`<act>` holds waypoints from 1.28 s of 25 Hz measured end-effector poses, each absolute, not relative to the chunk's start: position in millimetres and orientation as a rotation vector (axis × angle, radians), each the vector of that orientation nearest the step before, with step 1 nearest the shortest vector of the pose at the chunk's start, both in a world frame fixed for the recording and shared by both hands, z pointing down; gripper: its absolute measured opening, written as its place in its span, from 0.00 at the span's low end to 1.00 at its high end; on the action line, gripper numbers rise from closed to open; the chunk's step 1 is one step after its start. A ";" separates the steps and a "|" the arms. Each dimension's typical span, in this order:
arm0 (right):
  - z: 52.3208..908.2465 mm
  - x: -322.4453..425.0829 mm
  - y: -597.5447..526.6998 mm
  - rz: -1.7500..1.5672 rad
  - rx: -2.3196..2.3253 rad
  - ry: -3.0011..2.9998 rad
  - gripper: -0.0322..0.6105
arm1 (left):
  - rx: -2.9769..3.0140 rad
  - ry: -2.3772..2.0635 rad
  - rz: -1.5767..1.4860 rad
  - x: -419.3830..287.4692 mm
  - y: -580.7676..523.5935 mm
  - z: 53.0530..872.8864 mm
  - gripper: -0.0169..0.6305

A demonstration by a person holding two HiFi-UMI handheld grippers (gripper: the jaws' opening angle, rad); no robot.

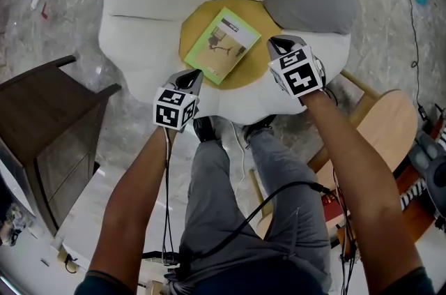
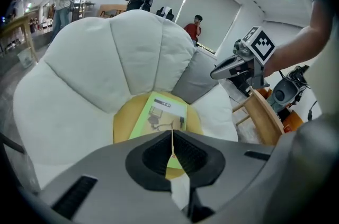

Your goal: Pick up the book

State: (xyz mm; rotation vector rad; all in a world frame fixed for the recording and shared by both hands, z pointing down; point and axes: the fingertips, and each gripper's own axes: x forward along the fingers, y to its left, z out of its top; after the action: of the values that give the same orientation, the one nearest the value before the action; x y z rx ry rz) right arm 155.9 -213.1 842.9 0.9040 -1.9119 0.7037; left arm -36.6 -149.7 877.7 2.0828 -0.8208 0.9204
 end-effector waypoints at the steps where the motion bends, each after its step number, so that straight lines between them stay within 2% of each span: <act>1: 851.2 155.7 -214.5 0.707 0.895 -1.911 0.07 | 2.070 -0.829 0.914 -37.5 -148.9 884.7 0.04; 6: 894.8 153.1 -217.2 0.734 0.852 -1.911 0.08 | 1.997 -0.857 0.866 -40.9 -138.2 917.7 0.04; 8: 911.5 147.7 -218.8 0.753 0.820 -1.917 0.12 | 1.963 -0.864 0.836 -43.3 -134.8 930.6 0.05; 11: 935.2 137.9 -223.1 0.789 0.779 -1.928 0.25 | 1.914 -0.875 0.808 -50.7 -128.0 951.3 0.14; 16: 969.4 128.8 -237.3 0.824 0.739 -1.929 0.32 | 1.867 -0.880 0.758 -57.6 -121.5 976.5 0.25; 19: 988.5 123.7 -243.1 0.868 0.709 -1.919 0.37 | 1.818 -0.861 0.713 -59.3 -119.3 989.0 0.36; 24: 1018.9 119.1 -240.8 0.962 0.614 -1.894 0.52 | 1.766 -0.834 0.636 -51.4 -127.3 1000.9 0.44; 30: 1026.2 115.4 -227.8 1.062 0.586 -1.891 0.54 | 1.623 -0.916 0.473 -51.2 -132.3 1008.8 0.46; 32: 1022.6 112.5 -203.2 1.022 0.438 -1.874 0.50 | 1.555 -0.965 0.400 -58.0 -132.3 1011.7 0.52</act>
State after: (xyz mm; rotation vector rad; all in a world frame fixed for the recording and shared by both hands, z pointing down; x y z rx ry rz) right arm 112.5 -203.2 1022.6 0.4377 -1.8742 1.0220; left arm -58.0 -132.3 1011.7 1.5555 -0.9652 0.3996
